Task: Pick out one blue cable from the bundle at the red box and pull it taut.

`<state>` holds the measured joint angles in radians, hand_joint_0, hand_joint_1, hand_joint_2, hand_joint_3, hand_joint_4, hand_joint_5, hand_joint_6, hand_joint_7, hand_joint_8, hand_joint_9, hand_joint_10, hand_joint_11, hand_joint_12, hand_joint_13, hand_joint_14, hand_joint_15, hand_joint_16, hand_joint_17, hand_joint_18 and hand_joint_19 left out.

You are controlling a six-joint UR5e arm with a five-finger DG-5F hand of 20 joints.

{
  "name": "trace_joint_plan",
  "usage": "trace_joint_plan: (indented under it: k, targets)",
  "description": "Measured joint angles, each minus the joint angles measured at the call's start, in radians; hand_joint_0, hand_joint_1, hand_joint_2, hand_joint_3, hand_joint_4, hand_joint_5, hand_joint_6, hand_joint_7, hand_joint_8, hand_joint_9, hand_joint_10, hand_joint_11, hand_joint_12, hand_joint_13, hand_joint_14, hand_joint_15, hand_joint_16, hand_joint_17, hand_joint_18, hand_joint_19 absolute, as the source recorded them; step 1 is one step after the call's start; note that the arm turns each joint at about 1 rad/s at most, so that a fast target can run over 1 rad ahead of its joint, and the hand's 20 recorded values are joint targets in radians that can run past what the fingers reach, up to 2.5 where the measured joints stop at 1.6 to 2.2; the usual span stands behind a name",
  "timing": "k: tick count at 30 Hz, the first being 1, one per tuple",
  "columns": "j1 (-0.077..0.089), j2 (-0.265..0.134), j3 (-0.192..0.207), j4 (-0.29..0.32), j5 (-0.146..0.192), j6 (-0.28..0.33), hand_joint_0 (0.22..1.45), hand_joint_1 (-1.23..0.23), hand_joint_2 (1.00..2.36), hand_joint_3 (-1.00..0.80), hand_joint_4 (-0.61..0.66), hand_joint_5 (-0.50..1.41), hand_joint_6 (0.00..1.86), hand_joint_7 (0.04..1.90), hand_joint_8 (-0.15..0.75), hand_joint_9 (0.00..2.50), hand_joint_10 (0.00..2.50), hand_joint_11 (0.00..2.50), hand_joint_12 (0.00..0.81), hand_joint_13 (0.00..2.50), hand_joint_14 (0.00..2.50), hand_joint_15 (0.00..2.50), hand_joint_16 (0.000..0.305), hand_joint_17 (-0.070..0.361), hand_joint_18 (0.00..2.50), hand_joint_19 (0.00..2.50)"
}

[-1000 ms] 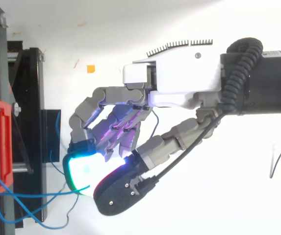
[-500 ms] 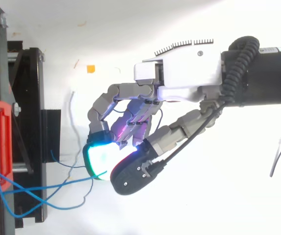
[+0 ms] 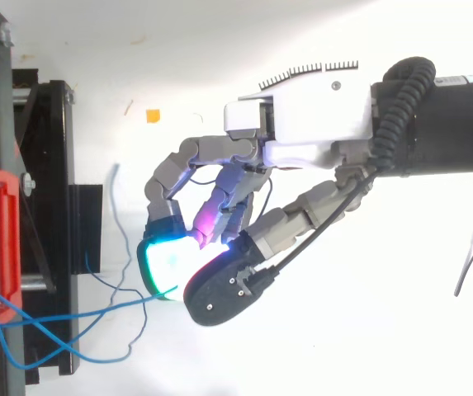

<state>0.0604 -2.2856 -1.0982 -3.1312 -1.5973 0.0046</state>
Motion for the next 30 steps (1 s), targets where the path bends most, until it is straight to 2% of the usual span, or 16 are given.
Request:
trace_joint_plan:
  k: [14, 25, 30]
  targets:
    - [0.004, 0.0, -0.003, -0.004, 0.006, 0.008, 0.58, -0.81, 1.01, -0.03, -0.22, -0.05, 0.88, 1.1, 0.344, 1.1, 0.01, 0.34, 0.411, 0.86, 0.01, 0.29, 0.062, 0.139, 1.0, 0.41]
    - [-0.001, 0.011, -0.005, -0.005, 0.004, 0.007, 0.59, -0.81, 1.01, -0.03, -0.2, -0.05, 0.87, 1.12, 0.345, 1.28, 0.02, 0.48, 0.384, 0.94, 0.01, 0.31, 0.058, 0.131, 1.03, 0.38]
    - [0.0, 0.011, -0.005, -0.002, 0.007, 0.021, 0.59, -0.81, 1.01, -0.03, -0.2, -0.05, 0.87, 1.13, 0.353, 1.4, 0.02, 0.6, 0.365, 1.05, 0.01, 0.39, 0.055, 0.125, 1.08, 0.38]
